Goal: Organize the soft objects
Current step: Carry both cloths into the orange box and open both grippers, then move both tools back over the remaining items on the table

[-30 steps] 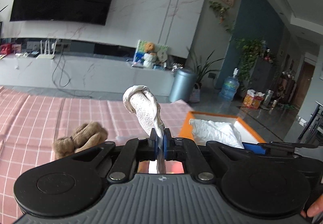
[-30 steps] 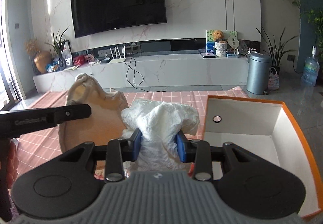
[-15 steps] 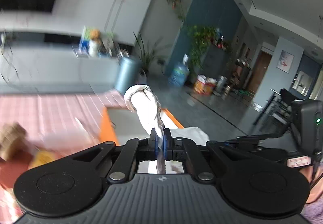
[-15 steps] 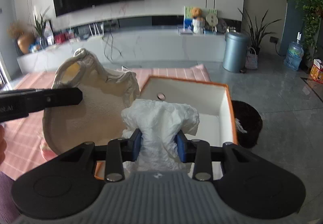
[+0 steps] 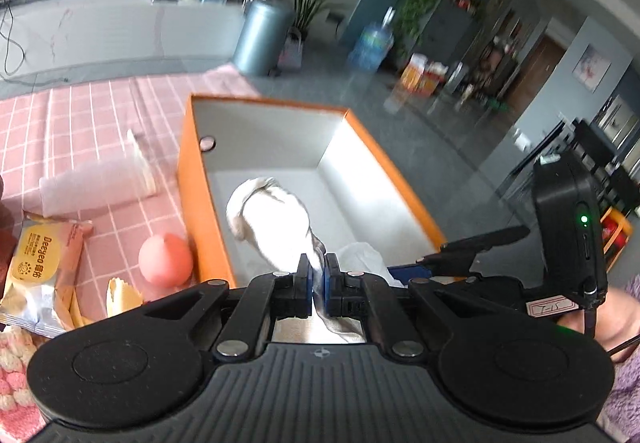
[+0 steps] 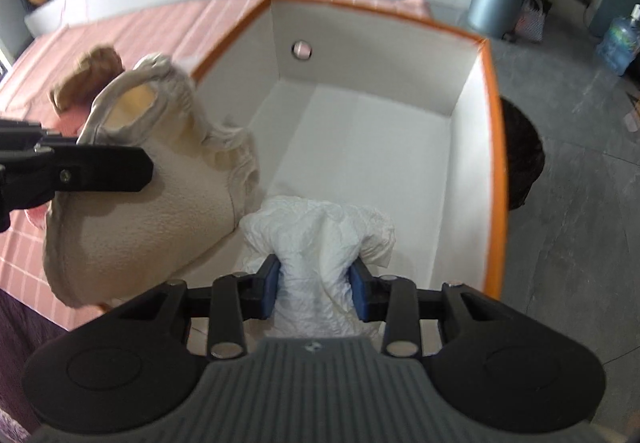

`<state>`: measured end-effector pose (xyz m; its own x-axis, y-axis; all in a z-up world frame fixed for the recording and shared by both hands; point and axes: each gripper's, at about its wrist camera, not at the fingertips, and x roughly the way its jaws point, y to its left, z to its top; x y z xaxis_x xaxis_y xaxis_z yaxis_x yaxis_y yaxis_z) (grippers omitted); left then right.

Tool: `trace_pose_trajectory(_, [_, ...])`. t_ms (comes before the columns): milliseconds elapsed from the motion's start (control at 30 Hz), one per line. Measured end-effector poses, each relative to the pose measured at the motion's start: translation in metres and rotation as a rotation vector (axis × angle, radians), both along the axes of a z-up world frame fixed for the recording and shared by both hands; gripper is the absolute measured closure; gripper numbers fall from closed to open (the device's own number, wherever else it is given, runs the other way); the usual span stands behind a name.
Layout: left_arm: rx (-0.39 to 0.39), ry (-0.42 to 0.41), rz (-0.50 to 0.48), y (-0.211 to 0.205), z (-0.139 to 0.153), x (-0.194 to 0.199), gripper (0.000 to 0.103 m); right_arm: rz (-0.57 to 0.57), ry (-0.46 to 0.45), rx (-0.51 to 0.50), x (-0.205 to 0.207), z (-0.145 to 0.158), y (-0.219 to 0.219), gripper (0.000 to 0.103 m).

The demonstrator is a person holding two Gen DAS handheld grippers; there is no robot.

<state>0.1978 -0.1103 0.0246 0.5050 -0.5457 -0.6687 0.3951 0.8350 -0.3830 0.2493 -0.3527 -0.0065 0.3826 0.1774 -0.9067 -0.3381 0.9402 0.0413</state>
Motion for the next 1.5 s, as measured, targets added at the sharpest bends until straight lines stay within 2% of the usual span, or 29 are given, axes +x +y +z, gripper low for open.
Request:
trace_pose_trajectory(233, [0.087, 0.068, -0.073, -0.017, -0.023, 0.002, 0.098, 0.042, 0.068, -0.035, 0.014, -0.024, 0.011, 0.064])
trace_pose_trajectory(433, [0.149, 0.068, -0.110, -0.026, -0.026, 0.001, 0.093, 0.051, 0.111, -0.051, 0.017, -0.031, 0.015, 0.057])
trace_pose_trajectory(533, [0.149, 0.068, -0.113, -0.027, -0.026, 0.002, 0.089, 0.039, 0.121, -0.044, 0.018, -0.033, 0.017, 0.052])
trace_pose_trajectory(567, [0.149, 0.065, -0.112, -0.027, -0.025, 0.002, 0.085, 0.031, 0.123, -0.045, 0.019, -0.032, 0.017, 0.045])
trace_pose_trajectory(633, [0.131, 0.069, -0.114, -0.025, -0.023, 0.002, 0.076, 0.025, 0.125, -0.047, 0.019, -0.030, 0.017, 0.043])
trace_pose_trajectory(700, [0.115, 0.062, -0.110, -0.023, -0.020, 0.001, 0.055, 0.030, 0.122, -0.054, 0.017, -0.027, 0.018, 0.042])
trace_pose_trajectory(767, [0.099, 0.046, -0.096, -0.019, -0.015, -0.001, 0.049, 0.033, 0.105, -0.058, 0.014, -0.023, 0.020, 0.038])
trace_pose_trajectory(967, [-0.001, 0.036, -0.069, -0.005, -0.006, -0.005, 0.049, 0.032, 0.059, -0.062, 0.009, -0.009, 0.021, 0.037])
trace_pose_trajectory(1200, [-0.007, -0.037, 0.002, 0.006, 0.009, -0.021, 0.049, 0.036, 0.046, -0.048, 0.000, 0.001, 0.022, 0.037])
trace_pose_trajectory(1367, [0.028, -0.116, 0.060, 0.016, 0.025, -0.036, 0.049, 0.038, 0.023, -0.047, -0.008, 0.010, 0.027, 0.037])
trace_pose_trajectory(1500, [0.021, -0.130, 0.082, 0.028, 0.031, -0.044, 0.046, 0.036, -0.009, -0.051, -0.016, 0.018, 0.034, 0.035])
